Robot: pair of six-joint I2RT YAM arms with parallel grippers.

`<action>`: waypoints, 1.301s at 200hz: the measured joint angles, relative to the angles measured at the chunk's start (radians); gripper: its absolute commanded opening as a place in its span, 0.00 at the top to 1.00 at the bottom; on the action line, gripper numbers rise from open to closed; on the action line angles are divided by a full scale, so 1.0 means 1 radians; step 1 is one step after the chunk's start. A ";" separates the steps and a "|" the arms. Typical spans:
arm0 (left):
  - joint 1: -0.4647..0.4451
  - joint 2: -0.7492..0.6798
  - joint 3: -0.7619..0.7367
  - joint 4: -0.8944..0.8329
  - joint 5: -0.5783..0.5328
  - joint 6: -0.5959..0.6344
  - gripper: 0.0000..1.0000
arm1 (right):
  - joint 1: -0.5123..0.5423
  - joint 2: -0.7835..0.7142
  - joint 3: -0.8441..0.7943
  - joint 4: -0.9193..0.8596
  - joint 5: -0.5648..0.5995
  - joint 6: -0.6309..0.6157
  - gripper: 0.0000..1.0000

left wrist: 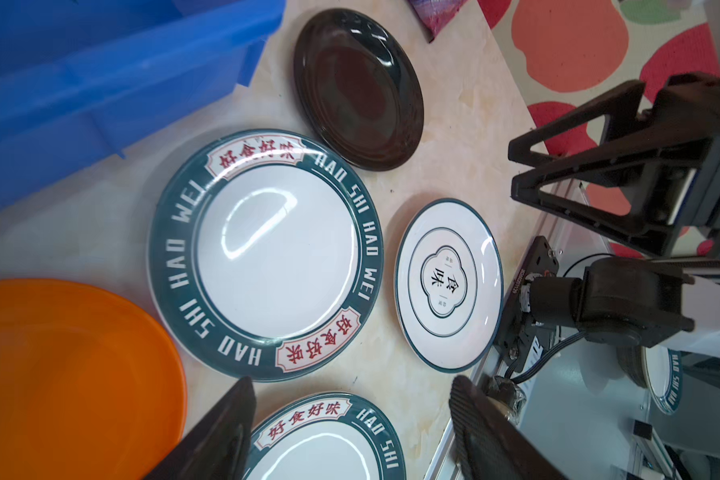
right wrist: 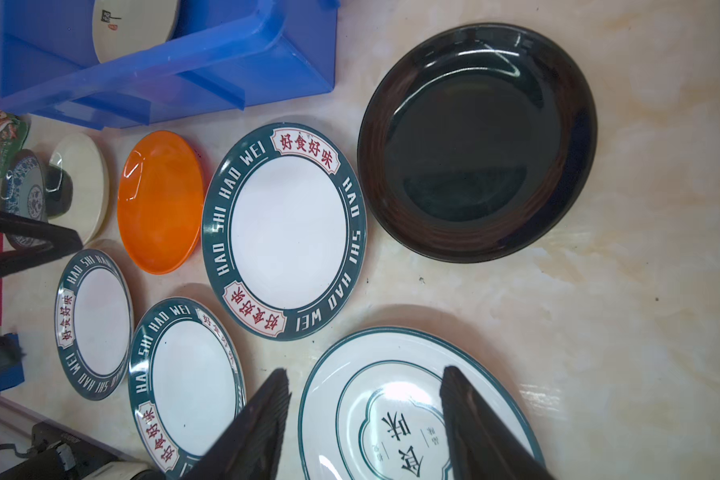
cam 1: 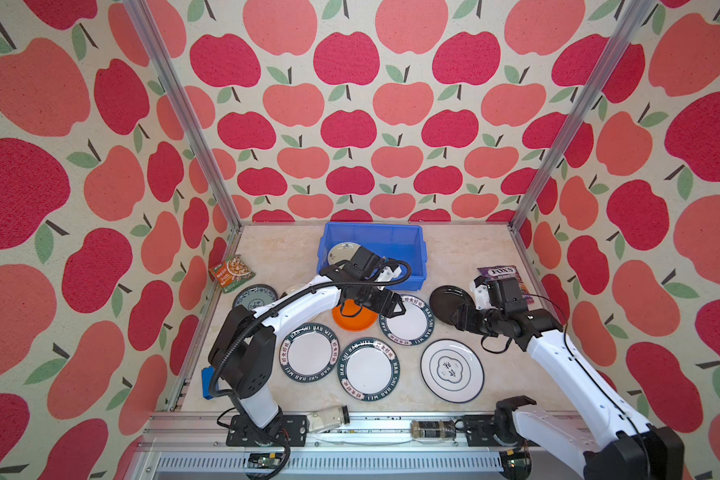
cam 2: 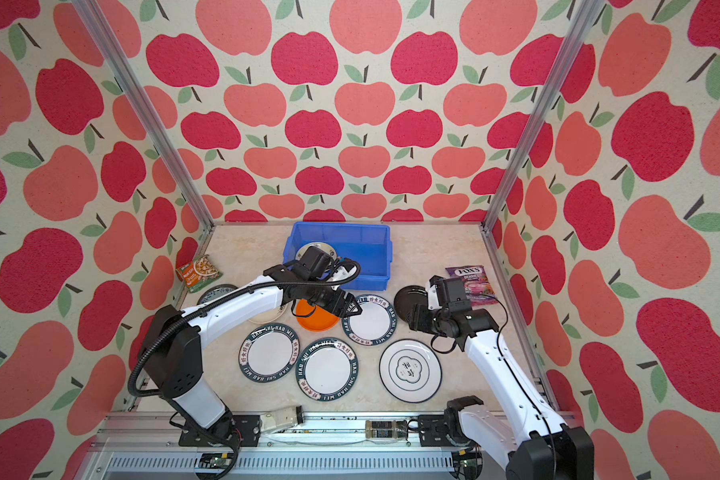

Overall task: Place the plates into the plastic bin on the countertop
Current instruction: 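Move the left gripper to the white cloud-emblem plate while the right arm withdraws, then grip the cloud-emblem plate's rim with the left gripper and tilt it up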

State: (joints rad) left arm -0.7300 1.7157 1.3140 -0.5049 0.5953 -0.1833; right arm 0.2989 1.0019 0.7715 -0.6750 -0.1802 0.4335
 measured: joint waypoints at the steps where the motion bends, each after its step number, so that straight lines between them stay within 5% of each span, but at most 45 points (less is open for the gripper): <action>1: -0.003 0.002 0.000 0.000 0.003 -0.003 0.30 | -0.001 -0.001 -0.001 0.000 -0.002 0.001 0.38; 32: -0.085 0.023 -0.045 0.047 0.116 -0.066 0.42 | -0.021 -0.034 -0.024 0.022 -0.035 0.019 0.38; 71: -0.158 0.095 -0.085 0.091 0.197 -0.151 0.38 | -0.033 -0.044 -0.077 0.068 -0.094 0.048 0.39; 182: -0.205 0.283 -0.035 0.139 0.179 -0.253 0.39 | -0.034 -0.132 -0.172 0.144 -0.129 0.096 0.40; 260: -0.210 0.363 0.069 0.114 0.164 -0.249 0.57 | -0.043 -0.136 -0.182 0.151 -0.129 0.096 0.40</action>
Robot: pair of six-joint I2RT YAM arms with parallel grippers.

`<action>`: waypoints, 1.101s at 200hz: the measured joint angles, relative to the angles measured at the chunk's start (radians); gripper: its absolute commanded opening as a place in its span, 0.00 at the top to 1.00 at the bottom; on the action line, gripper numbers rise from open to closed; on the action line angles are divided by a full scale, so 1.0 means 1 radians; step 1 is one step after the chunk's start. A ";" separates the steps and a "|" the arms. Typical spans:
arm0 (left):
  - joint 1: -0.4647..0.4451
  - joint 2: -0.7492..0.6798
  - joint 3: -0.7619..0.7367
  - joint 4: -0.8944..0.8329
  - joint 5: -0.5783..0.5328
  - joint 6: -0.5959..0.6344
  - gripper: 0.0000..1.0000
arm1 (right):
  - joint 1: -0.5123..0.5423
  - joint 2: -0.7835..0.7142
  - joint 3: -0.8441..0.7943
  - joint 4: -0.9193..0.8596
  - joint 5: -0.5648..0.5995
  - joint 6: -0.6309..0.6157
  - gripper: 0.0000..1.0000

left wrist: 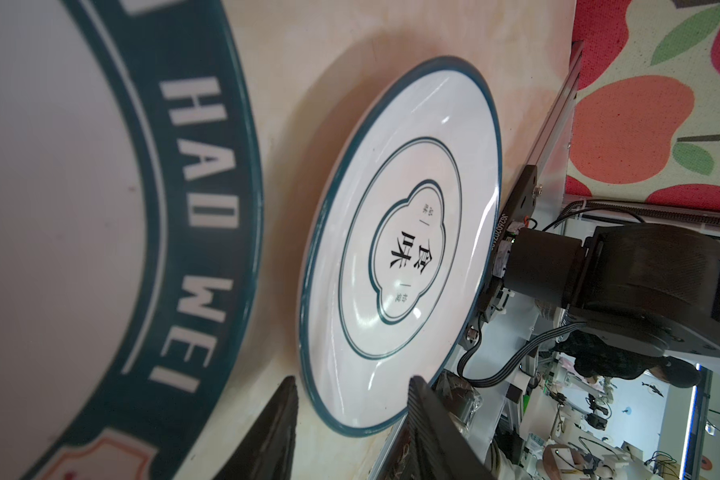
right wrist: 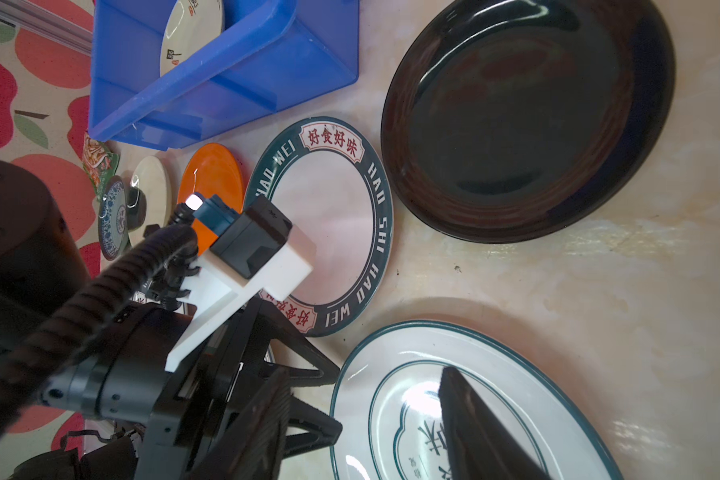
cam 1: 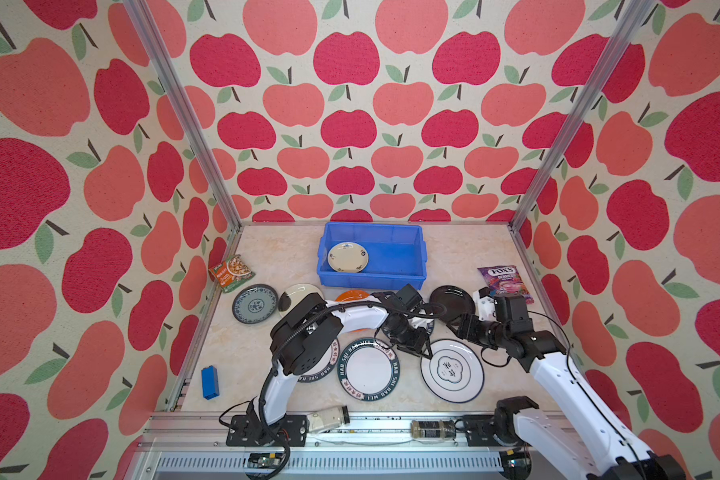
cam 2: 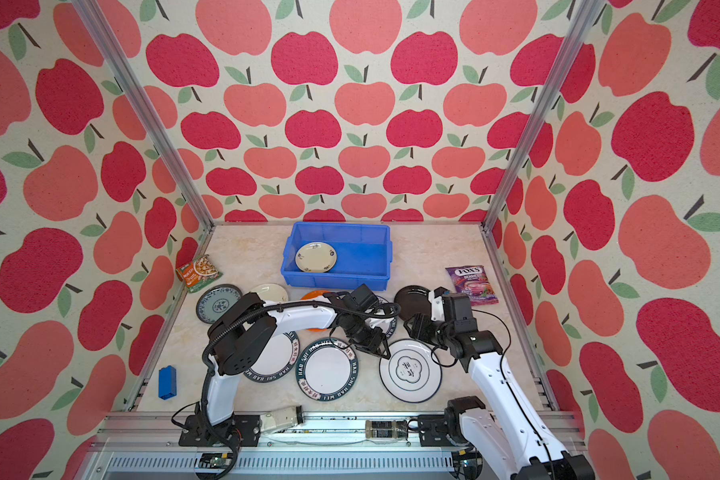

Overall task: Place the plates into the plastic bin on the countertop
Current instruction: 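Grip the cloud-emblem plate's rim with the left gripper and tilt it up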

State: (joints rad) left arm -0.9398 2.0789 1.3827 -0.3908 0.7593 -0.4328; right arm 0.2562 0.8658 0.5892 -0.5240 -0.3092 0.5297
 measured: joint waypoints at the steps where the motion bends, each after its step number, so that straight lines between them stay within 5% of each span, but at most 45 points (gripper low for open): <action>1: 0.000 0.002 0.000 0.000 0.000 0.000 0.57 | -0.001 0.000 0.000 0.000 0.000 0.000 0.40; 41: -0.004 0.049 0.032 -0.037 0.001 0.004 0.69 | -0.016 0.000 0.000 0.000 -0.002 0.000 0.40; 220: -0.043 0.103 0.146 -0.125 0.008 0.018 0.92 | -0.076 -0.017 -0.018 0.008 -0.025 -0.012 0.40</action>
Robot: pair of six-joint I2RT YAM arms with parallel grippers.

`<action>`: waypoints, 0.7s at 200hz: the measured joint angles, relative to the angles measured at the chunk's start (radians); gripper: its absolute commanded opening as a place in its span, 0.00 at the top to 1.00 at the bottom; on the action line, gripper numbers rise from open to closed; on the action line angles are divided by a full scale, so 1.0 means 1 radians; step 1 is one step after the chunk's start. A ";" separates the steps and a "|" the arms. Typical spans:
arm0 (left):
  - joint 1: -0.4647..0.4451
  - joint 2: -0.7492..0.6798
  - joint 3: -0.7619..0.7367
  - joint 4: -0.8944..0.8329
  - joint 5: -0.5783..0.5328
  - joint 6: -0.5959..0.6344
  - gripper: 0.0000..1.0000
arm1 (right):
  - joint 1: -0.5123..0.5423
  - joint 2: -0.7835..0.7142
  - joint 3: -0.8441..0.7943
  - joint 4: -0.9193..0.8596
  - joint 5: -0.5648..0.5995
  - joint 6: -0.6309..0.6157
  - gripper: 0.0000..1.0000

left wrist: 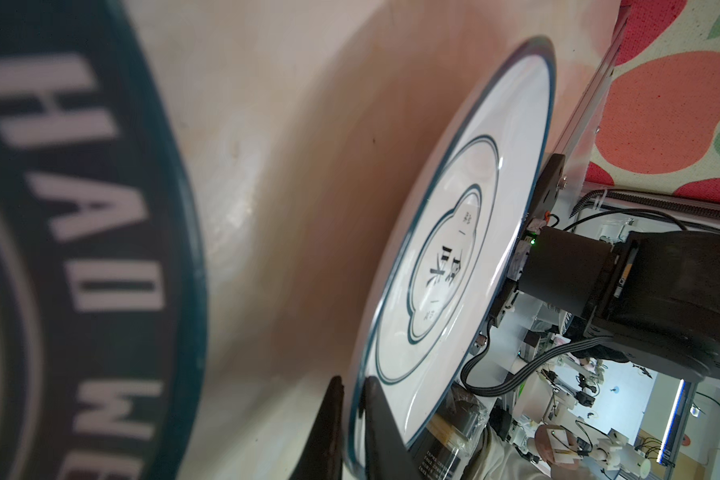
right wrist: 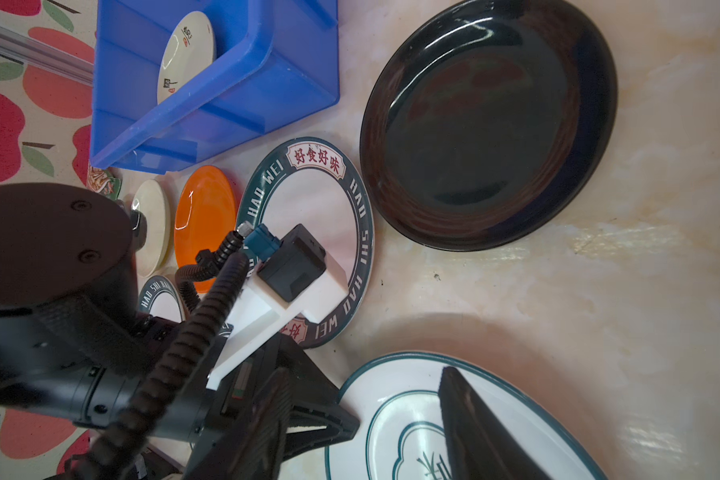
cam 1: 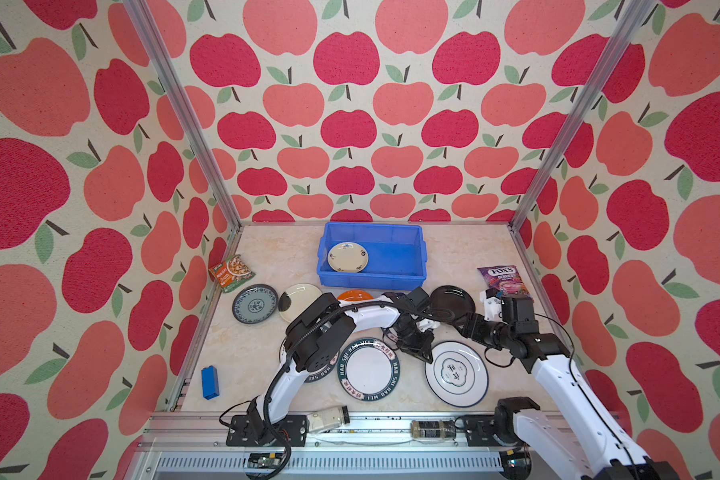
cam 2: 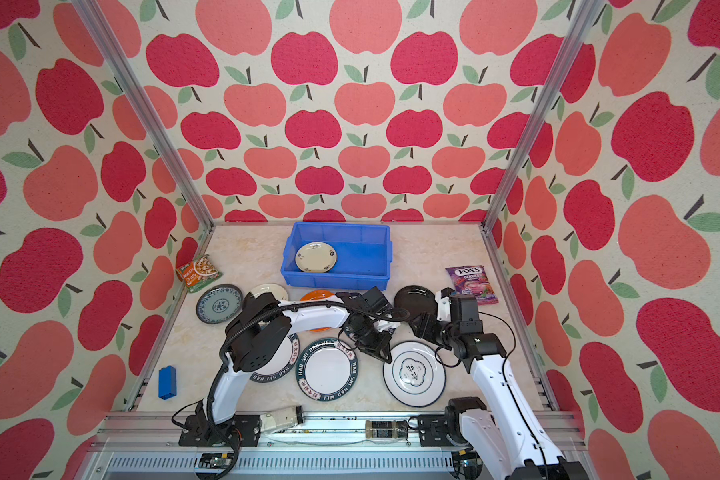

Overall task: Place the plates into the plastic bin on the countertop
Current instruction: 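Grip the cloud-emblem plate's rim with the left gripper and tilt it up, then carry the cloud-emblem plate with the left gripper over the blue bin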

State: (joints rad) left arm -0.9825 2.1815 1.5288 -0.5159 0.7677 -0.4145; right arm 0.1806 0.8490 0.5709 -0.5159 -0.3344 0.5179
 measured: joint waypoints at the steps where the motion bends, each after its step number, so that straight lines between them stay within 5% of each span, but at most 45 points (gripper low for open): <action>1: -0.001 0.000 0.001 0.000 0.000 0.002 0.93 | 0.000 0.000 0.000 0.000 0.000 0.000 0.40; 18: -0.010 -0.002 0.009 0.001 0.018 0.009 1.00 | -0.001 0.000 0.001 -0.001 0.002 -0.003 0.39; 70: 0.002 -0.026 -0.018 0.024 0.018 0.018 1.00 | -0.107 0.002 0.079 -0.004 -0.003 -0.023 0.40; 140: 0.188 -0.179 -0.103 0.103 -0.001 -0.012 1.00 | -0.211 0.040 0.220 0.006 -0.034 -0.026 0.39</action>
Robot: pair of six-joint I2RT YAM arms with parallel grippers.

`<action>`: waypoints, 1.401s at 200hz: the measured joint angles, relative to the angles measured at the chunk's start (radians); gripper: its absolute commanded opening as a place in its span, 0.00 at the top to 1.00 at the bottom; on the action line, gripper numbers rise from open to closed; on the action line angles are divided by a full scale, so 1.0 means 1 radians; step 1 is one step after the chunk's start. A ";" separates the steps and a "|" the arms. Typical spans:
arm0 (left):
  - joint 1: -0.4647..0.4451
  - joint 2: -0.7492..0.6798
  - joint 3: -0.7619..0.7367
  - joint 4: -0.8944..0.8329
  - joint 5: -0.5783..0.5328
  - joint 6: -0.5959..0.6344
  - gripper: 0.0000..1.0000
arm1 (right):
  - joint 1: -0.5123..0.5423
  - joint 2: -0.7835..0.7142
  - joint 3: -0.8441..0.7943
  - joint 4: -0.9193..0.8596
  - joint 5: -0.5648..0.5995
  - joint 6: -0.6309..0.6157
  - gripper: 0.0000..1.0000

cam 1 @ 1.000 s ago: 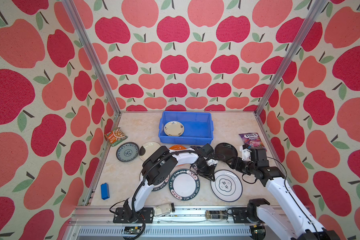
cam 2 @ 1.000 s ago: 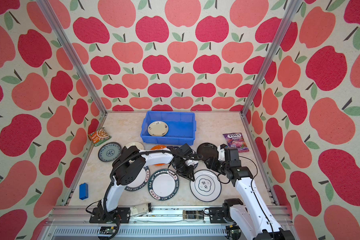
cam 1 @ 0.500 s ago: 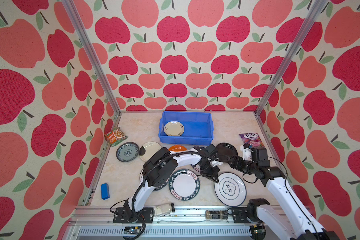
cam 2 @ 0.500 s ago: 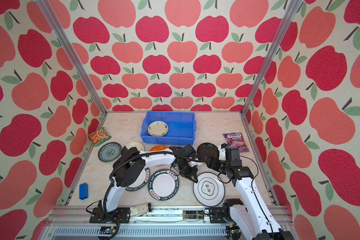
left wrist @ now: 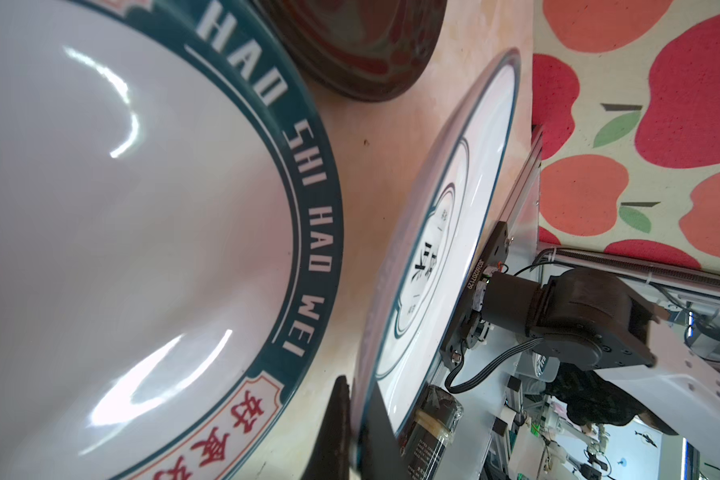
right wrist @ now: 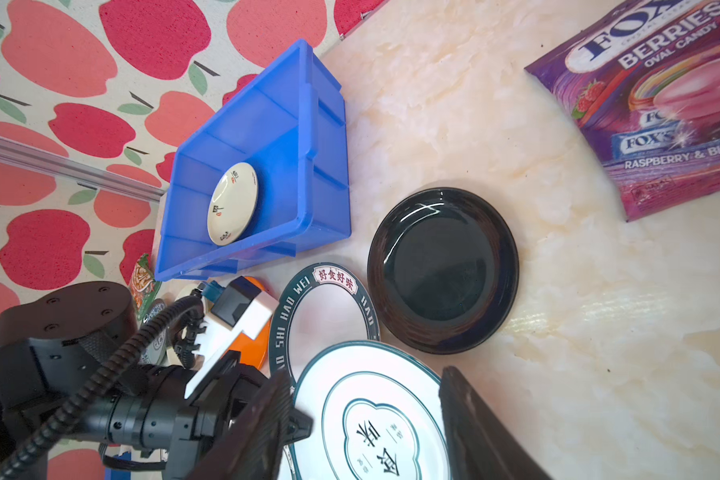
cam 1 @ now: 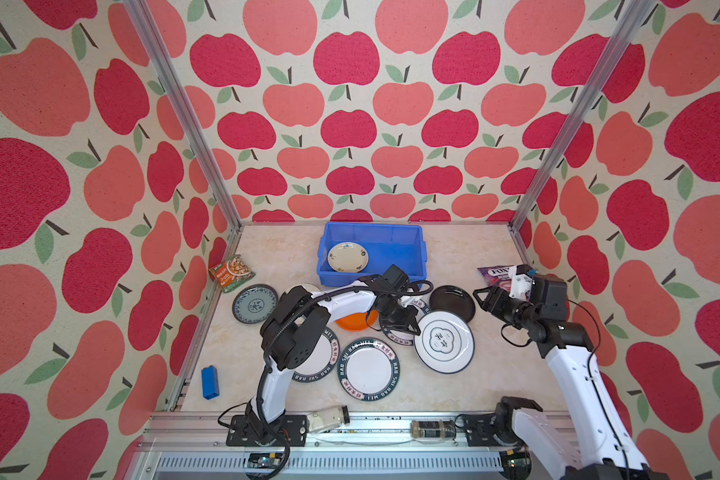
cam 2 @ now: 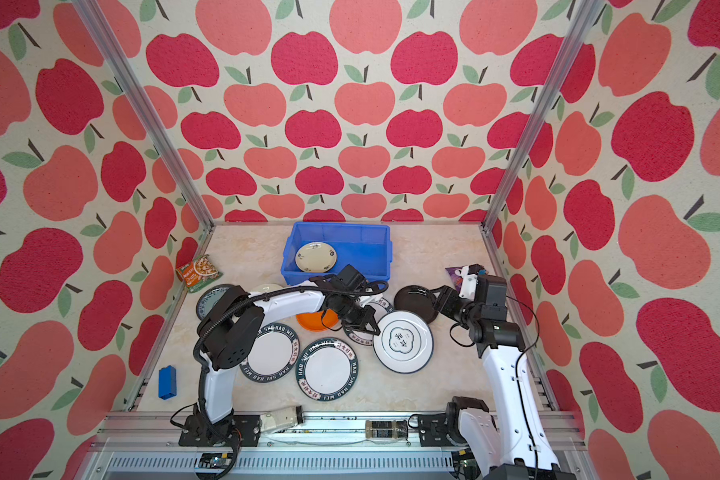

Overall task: Place the plates into the plastic bin on the countertop
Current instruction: 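Carry the cloud-emblem plate with the left gripper over the blue bin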

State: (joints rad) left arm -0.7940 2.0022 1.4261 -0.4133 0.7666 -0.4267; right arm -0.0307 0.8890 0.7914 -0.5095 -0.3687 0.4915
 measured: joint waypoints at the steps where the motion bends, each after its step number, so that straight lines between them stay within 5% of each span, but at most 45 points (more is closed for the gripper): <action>1: 0.001 -0.002 0.000 0.000 0.000 0.000 1.00 | -0.001 0.000 0.003 0.001 0.000 0.000 0.39; 65: 0.092 -0.143 0.099 -0.088 -0.018 0.039 1.00 | -0.011 0.072 0.109 0.067 -0.020 0.046 0.40; 126: 0.365 -0.179 0.274 -0.159 -0.148 0.085 1.00 | -0.011 0.208 0.205 0.143 -0.046 0.114 0.41; 216: 0.476 0.276 0.829 -0.328 -0.233 0.130 1.00 | 0.011 0.373 0.303 0.158 -0.052 0.132 0.41; 280: 0.477 0.397 0.925 -0.407 -0.187 0.100 1.00 | 0.024 0.435 0.310 0.181 -0.066 0.143 0.41</action>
State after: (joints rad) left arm -0.3172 2.3989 2.3516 -0.8207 0.5800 -0.3271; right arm -0.0063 1.3243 1.1015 -0.3286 -0.4343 0.6346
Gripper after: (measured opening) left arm 0.062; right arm 0.593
